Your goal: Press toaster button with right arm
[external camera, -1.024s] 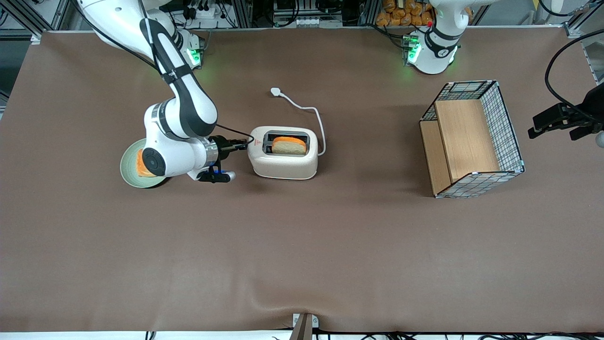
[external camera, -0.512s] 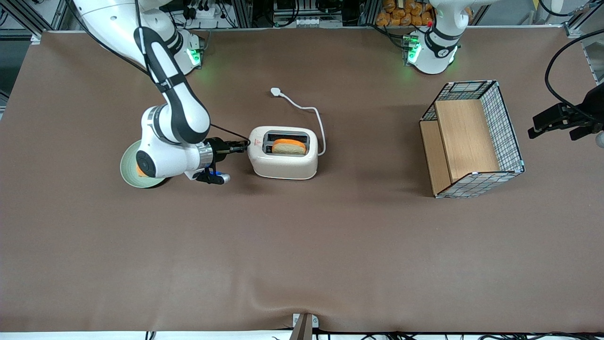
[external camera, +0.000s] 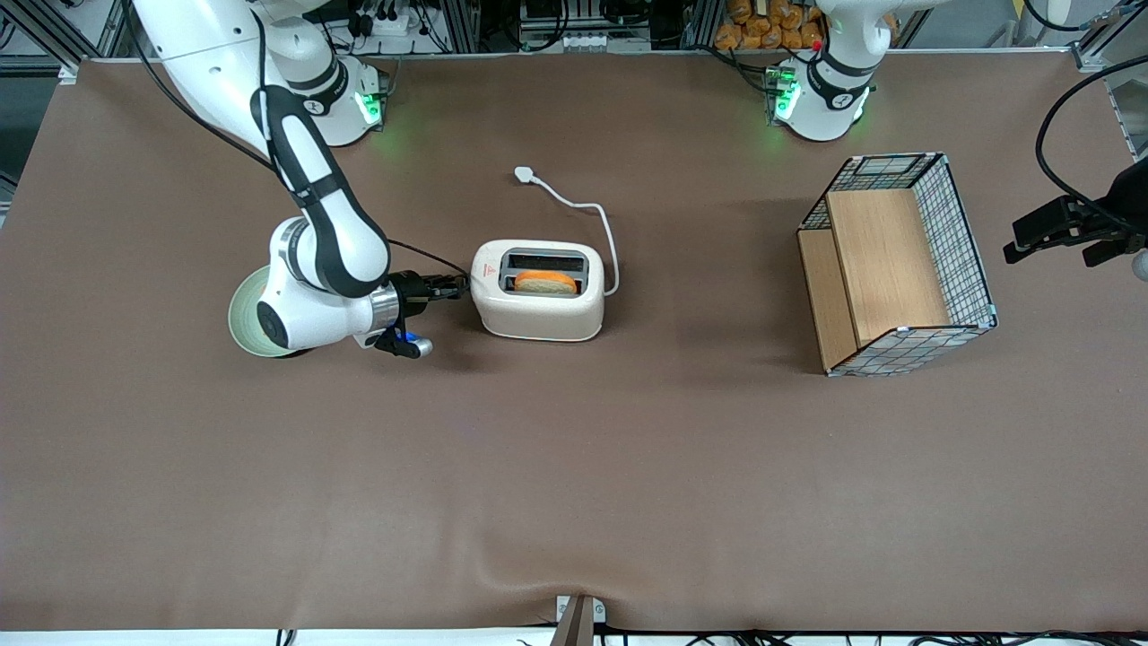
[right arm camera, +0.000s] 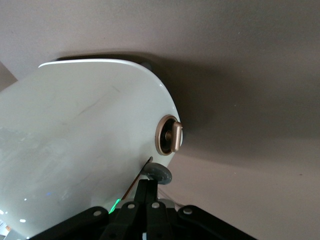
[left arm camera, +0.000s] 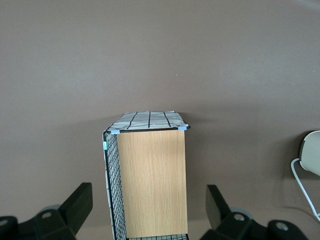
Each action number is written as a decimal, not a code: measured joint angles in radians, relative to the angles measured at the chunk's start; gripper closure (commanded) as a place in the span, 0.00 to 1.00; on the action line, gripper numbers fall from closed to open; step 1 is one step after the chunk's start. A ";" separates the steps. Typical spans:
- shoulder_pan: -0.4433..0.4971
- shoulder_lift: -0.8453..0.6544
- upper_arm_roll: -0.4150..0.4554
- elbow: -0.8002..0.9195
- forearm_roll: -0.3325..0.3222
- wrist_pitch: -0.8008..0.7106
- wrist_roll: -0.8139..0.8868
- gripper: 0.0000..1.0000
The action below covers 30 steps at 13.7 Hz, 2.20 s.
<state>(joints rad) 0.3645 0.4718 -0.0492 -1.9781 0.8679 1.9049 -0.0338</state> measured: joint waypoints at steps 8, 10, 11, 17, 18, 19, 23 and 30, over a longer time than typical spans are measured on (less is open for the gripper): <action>-0.008 -0.005 0.000 0.005 0.002 -0.002 -0.015 1.00; -0.040 -0.020 -0.003 0.018 0.001 -0.014 -0.017 1.00; -0.065 -0.029 -0.006 0.032 -0.002 -0.034 -0.018 0.72; -0.172 -0.096 -0.012 0.111 -0.153 -0.070 -0.023 0.00; -0.187 -0.113 -0.013 0.119 -0.191 -0.070 -0.023 0.00; -0.201 -0.132 -0.013 0.125 -0.233 -0.070 -0.023 0.00; -0.241 -0.238 -0.014 0.136 -0.469 -0.071 -0.025 0.00; -0.297 -0.448 -0.014 0.134 -0.777 -0.086 -0.053 0.00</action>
<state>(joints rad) 0.0675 0.0239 -0.0633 -1.8441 0.0914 1.8194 -0.0867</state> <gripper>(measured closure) 0.000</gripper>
